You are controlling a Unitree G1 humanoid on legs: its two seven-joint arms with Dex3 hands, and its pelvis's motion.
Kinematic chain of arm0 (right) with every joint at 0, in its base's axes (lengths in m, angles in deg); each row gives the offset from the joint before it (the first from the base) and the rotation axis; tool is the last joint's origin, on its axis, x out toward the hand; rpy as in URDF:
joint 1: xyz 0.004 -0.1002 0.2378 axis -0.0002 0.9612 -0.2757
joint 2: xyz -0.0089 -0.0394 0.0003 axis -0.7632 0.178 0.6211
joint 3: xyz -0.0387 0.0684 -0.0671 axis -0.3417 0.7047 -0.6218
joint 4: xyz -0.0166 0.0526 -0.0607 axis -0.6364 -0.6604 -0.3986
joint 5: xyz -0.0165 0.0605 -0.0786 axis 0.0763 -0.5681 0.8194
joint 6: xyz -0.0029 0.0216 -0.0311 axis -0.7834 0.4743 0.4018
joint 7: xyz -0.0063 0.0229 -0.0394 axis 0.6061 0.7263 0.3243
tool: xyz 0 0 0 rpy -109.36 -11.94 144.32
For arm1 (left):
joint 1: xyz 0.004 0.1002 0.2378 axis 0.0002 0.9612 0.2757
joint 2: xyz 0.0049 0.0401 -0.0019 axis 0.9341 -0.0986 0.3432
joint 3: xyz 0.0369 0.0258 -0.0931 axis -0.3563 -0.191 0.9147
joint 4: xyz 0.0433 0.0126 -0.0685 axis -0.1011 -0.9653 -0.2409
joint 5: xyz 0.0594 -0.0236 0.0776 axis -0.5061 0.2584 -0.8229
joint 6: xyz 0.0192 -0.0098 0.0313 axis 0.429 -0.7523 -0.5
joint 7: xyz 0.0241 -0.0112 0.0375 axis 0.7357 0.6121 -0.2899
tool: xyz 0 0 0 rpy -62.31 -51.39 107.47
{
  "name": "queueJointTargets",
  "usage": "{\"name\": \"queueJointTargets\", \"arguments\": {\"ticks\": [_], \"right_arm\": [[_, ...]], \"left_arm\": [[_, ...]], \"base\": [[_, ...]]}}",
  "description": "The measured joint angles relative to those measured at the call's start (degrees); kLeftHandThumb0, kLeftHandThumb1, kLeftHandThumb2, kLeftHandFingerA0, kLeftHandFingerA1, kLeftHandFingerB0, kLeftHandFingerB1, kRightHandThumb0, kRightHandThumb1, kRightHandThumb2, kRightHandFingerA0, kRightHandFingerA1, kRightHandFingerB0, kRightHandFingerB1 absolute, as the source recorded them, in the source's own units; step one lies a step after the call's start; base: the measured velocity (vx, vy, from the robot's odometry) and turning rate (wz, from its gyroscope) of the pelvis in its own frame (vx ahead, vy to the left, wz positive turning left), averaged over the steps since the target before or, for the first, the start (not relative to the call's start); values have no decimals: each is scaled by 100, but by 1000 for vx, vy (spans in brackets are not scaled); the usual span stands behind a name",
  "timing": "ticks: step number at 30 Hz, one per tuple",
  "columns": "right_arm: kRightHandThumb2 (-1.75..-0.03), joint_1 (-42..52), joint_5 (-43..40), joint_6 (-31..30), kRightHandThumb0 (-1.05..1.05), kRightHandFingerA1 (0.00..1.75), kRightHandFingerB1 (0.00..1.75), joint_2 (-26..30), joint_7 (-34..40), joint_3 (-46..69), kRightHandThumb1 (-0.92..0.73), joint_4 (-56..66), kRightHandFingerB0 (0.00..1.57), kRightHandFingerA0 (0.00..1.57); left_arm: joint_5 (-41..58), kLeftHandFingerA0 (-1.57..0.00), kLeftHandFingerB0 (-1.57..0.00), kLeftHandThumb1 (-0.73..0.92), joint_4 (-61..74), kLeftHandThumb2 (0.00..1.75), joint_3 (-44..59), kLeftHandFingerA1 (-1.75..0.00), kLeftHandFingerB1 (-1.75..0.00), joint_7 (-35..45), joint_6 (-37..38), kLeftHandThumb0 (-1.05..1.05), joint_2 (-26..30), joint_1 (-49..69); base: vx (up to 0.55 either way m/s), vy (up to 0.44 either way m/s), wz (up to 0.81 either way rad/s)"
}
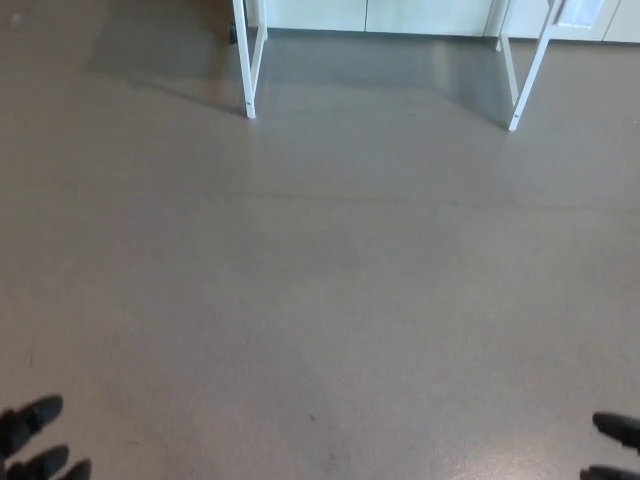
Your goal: The robot walks towards a desk on which a shovel is kept on the left hand side and a container is kept on the right hand side. The robot picks up the shovel using its left hand and places it in the container.
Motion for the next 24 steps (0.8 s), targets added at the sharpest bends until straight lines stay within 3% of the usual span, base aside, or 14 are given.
{"name": "queueJointTargets", "arguments": {"ticks": [11,24], "right_arm": [[-59,284,-713,-94,-20,49,44,-115,-543,366,-49,564,43,55],[-59,325,-958,-130,-20,49,44,-121,-739,367,-50,563,42,54]], "left_arm": [[784,-22,-20,48,725,92,372,-54,-51,494,-575,-4,-150,392],[976,-22,-19,46,840,90,339,-54,-51,681,-775,-5,-135,538]], "base": [[0,0,0],[0,0,0]]}}
